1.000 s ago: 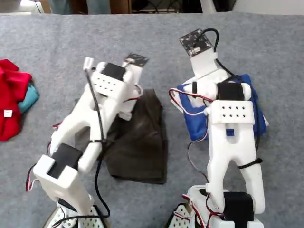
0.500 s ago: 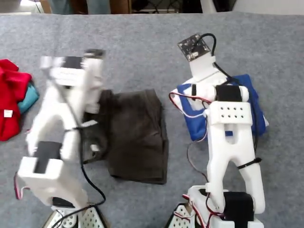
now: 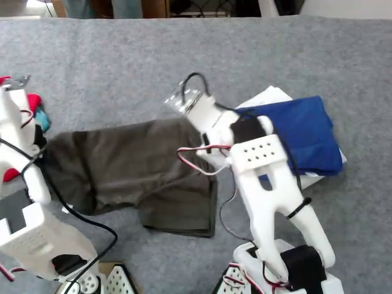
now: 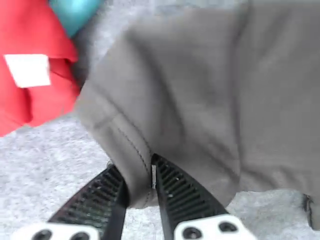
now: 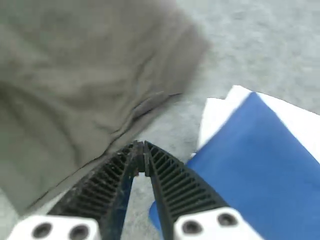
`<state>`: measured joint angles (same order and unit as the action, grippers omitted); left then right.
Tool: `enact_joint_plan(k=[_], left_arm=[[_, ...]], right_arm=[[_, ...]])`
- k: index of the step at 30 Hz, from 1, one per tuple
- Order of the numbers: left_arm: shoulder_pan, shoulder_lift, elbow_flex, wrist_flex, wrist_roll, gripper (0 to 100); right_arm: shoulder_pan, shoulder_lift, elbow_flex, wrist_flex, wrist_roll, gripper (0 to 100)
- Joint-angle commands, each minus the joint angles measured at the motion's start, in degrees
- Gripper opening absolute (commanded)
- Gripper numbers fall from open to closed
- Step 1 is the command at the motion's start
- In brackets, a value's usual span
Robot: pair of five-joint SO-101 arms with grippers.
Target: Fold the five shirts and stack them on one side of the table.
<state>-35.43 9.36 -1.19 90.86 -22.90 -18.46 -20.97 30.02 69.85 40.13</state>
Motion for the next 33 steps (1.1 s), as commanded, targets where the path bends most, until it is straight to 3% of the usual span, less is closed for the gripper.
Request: enact_joint_plan(k=[1,8,13,18,25,33], left_arm=[[-0.7,-2.8,1.6,-2.4,-0.8,3],[-5.8,-2.9,4.6,-5.7,-0.8,3],[-6.7,-2.8,5.5,-6.0,-0.8,3],[-6.1,-2.8,9.3,-8.6,0.5,17],[-7.3,-2.9,10.9,-14.7,8.8,19],[-7.2,-2.8,10.9,-15.1,11.2,19]], right_arm=[[-4.1,-3.1,0.0,4.1,4.0,1.5],[-14.5,-11.0,5.5,7.8,3.1,2.0],[-23.5,-12.8,12.8,7.3,-1.0,10.9],[-30.6,-12.9,21.1,1.1,-3.8,16.3],[-33.9,-12.9,27.7,-3.8,-5.7,21.1],[-38.2,-12.7,31.4,-7.3,-6.9,23.3]])
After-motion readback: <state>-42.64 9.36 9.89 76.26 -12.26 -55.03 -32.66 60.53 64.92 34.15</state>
